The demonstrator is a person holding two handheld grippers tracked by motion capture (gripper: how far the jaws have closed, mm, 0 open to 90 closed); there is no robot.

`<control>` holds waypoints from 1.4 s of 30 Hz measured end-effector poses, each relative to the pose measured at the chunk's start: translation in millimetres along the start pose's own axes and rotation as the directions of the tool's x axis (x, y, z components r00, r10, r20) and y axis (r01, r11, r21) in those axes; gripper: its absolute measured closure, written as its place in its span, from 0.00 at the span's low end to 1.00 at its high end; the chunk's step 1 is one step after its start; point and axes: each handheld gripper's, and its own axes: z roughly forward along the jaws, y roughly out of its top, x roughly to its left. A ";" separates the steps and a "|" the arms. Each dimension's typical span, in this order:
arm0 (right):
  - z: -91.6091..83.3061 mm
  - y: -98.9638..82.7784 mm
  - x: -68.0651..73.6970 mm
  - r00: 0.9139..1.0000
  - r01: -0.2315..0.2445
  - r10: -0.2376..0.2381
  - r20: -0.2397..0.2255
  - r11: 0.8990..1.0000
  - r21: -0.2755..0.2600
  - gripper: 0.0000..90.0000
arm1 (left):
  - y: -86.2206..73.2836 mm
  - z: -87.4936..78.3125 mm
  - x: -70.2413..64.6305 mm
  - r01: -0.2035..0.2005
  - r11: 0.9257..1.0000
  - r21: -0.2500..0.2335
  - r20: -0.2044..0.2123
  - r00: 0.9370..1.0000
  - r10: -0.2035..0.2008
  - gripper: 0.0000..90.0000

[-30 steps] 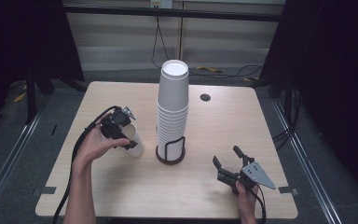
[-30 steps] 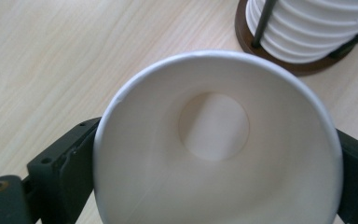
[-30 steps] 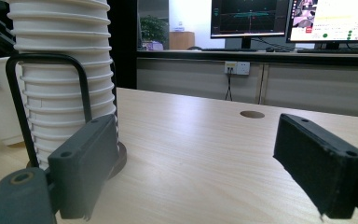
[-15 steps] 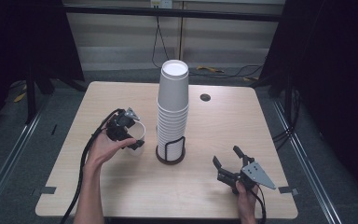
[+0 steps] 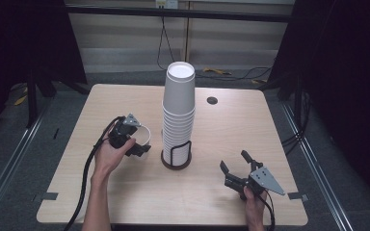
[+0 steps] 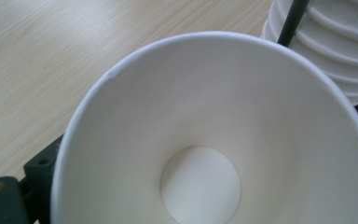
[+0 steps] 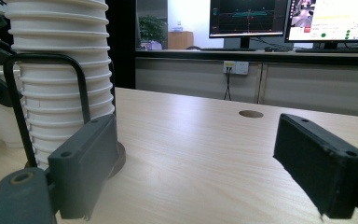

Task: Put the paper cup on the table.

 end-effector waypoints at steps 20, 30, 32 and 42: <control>0.0 0.0 0.0 1.000 0.002 -0.002 -0.001 1.000 -0.002 0.15 | -30.4 5.9 -3.1 0.061 0.991 -0.117 0.018 0.998 -0.060 0.16; 0.0 0.0 0.0 1.000 0.002 -0.002 -0.001 1.000 -0.002 0.15 | -48.2 7.7 -4.8 0.105 0.982 -0.160 0.020 0.995 -0.103 0.17; 0.0 0.0 0.0 1.000 0.002 -0.002 -0.001 1.000 -0.002 0.15 | -51.1 5.7 -6.7 0.108 0.979 -0.172 0.009 0.994 -0.108 0.17; 0.0 0.0 0.0 1.000 0.002 -0.002 -0.001 1.000 -0.002 0.15 | -71.7 -14.6 -16.3 0.202 0.937 -0.285 -0.005 0.977 -0.212 0.17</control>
